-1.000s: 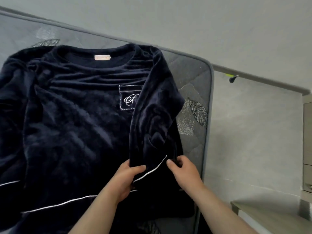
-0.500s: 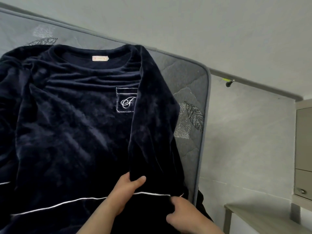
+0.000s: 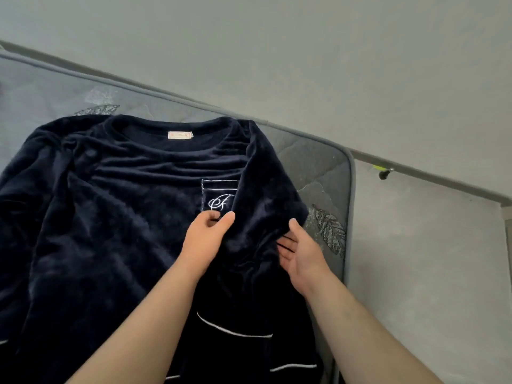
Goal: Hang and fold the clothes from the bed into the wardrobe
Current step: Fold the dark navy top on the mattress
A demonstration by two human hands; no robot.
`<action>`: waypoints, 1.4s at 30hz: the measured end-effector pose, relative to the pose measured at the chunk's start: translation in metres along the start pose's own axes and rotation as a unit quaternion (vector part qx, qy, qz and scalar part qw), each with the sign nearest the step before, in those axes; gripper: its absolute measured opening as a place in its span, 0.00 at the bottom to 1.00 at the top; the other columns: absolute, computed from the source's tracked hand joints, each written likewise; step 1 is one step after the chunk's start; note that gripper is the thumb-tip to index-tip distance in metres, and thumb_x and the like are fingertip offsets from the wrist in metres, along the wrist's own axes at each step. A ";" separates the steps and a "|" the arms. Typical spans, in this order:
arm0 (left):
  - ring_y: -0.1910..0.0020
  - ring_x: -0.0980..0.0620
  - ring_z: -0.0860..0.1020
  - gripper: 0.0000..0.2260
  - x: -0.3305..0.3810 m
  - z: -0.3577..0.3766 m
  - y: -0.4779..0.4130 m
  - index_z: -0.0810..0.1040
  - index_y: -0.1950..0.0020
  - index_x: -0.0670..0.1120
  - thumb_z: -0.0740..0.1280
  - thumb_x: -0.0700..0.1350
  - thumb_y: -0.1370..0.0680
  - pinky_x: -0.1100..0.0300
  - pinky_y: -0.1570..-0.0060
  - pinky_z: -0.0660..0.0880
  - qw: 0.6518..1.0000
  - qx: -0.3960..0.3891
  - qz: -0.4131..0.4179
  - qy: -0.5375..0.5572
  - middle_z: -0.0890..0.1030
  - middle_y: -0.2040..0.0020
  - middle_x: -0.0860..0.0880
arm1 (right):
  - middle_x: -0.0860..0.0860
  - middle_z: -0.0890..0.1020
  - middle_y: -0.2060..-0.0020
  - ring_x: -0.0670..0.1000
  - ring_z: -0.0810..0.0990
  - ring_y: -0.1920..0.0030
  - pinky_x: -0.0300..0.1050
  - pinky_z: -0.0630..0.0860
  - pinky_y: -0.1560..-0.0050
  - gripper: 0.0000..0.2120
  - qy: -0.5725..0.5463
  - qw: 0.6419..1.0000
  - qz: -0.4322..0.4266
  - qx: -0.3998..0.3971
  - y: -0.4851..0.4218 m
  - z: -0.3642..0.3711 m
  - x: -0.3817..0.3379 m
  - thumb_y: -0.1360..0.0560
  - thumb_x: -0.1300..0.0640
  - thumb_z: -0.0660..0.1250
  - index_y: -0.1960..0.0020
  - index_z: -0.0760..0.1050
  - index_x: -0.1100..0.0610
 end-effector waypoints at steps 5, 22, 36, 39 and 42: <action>0.65 0.56 0.77 0.24 0.056 0.019 -0.049 0.80 0.52 0.46 0.72 0.64 0.35 0.61 0.63 0.73 0.988 -0.088 0.091 -0.087 0.80 0.62 0.54 | 0.57 0.84 0.53 0.56 0.85 0.57 0.48 0.82 0.61 0.19 0.015 0.997 -0.055 0.049 -0.014 0.017 -0.001 0.29 0.50 0.73 0.44 0.74 0.58; 0.53 0.45 0.81 0.25 0.095 0.016 -0.111 0.74 0.38 0.52 0.50 0.27 0.22 0.48 0.55 0.81 0.948 -0.100 0.012 0.303 0.81 0.50 0.44 | 0.55 0.84 0.49 0.55 0.83 0.50 0.52 0.80 0.46 0.16 0.152 0.981 -0.045 -0.109 -0.019 0.026 0.025 0.26 0.65 0.66 0.39 0.75 0.55; 0.59 0.50 0.81 0.09 -0.060 -0.021 0.068 0.80 0.55 0.44 0.69 0.50 0.23 0.55 0.57 0.78 0.993 -0.083 -0.074 -0.038 0.83 0.60 0.48 | 0.53 0.85 0.50 0.53 0.83 0.47 0.52 0.78 0.42 0.16 0.199 0.965 0.068 -0.155 0.048 -0.036 0.087 0.28 0.69 0.69 0.43 0.78 0.56; 0.55 0.50 0.84 0.05 -0.087 -0.024 0.099 0.81 0.48 0.48 0.69 0.44 0.23 0.52 0.51 0.79 0.980 -0.142 -0.137 -0.023 0.86 0.54 0.48 | 0.53 0.84 0.47 0.55 0.82 0.44 0.57 0.77 0.41 0.16 0.221 0.957 0.097 -0.158 0.054 -0.037 0.086 0.26 0.65 0.69 0.40 0.77 0.53; 0.51 0.45 0.84 0.10 -0.103 -0.017 0.120 0.79 0.43 0.45 0.67 0.37 0.23 0.49 0.49 0.78 0.963 -0.186 -0.179 0.077 0.84 0.49 0.43 | 0.55 0.84 0.47 0.55 0.82 0.44 0.54 0.77 0.40 0.18 0.257 0.951 0.093 -0.147 0.061 -0.047 0.088 0.29 0.66 0.72 0.40 0.77 0.56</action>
Point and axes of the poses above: each hand's wrist, its own y-axis away from the middle knuckle, its own z-axis out of the palm, x = y × z, the point moved 1 cm from there along -y, towards the middle knuckle
